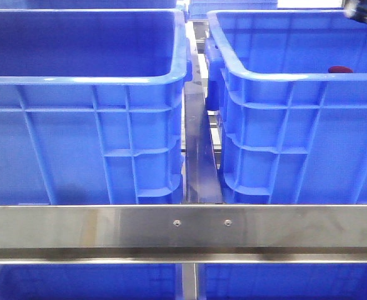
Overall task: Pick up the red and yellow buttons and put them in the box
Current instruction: 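Lower the yellow button with the right gripper beside the red button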
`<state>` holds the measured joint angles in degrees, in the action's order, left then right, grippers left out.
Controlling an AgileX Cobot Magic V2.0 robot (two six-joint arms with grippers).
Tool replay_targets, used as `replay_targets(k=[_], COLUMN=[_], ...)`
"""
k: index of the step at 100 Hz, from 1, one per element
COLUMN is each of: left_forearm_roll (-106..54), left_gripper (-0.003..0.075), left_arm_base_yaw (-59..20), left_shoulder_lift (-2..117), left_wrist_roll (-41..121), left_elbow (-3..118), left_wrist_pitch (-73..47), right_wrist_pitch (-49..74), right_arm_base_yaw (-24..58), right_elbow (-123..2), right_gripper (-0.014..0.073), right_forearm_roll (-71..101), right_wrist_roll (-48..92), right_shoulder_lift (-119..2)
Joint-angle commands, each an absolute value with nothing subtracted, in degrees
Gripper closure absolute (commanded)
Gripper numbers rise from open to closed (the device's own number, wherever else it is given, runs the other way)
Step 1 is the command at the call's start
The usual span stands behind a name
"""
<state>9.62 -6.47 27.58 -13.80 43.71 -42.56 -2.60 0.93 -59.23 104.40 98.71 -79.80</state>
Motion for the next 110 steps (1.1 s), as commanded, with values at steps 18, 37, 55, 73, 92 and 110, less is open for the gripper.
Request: replay_targets(k=[18, 37, 55, 73, 92, 110], left_forearm_roll=[10.2, 10.2, 10.2, 10.2, 10.2, 10.2], left_gripper=[0.0739, 0.0739, 0.0739, 0.0739, 0.0739, 0.0739], left_arm_base_yaw=[-6.5, -6.5, -6.5, -6.5, -6.5, -6.5], left_shoulder_lift=[28.0, 28.0, 28.0, 28.0, 28.0, 28.0], left_wrist_roll=[-14.4, -14.4, -14.4, -14.4, -14.4, -14.4], left_elbow=[45.2, 45.2, 45.2, 45.2, 45.2, 45.2], left_wrist_pitch=[-38.5, -38.5, -38.5, -38.5, -38.5, -38.5], right_wrist_pitch=[-1.5, 3.3, 5.2, 6.0, 6.0, 6.0], right_arm_base_yaw=[-4.8, -9.3, -9.8, -9.8, -9.8, -9.8], right_elbow=[-61.4, -61.4, -62.0, -64.6, -67.8, -70.8], right_gripper=[0.0400, 0.0400, 0.0400, 0.0400, 0.0400, 0.0400], right_forearm_roll=[106.9, 107.0, 107.0, 107.0, 107.0, 107.0], right_wrist_roll=[99.9, 99.9, 100.0, 100.7, 101.1, 101.5], right_shoulder_lift=[-79.0, -81.5, -86.0, -91.9, -97.0, -100.7])
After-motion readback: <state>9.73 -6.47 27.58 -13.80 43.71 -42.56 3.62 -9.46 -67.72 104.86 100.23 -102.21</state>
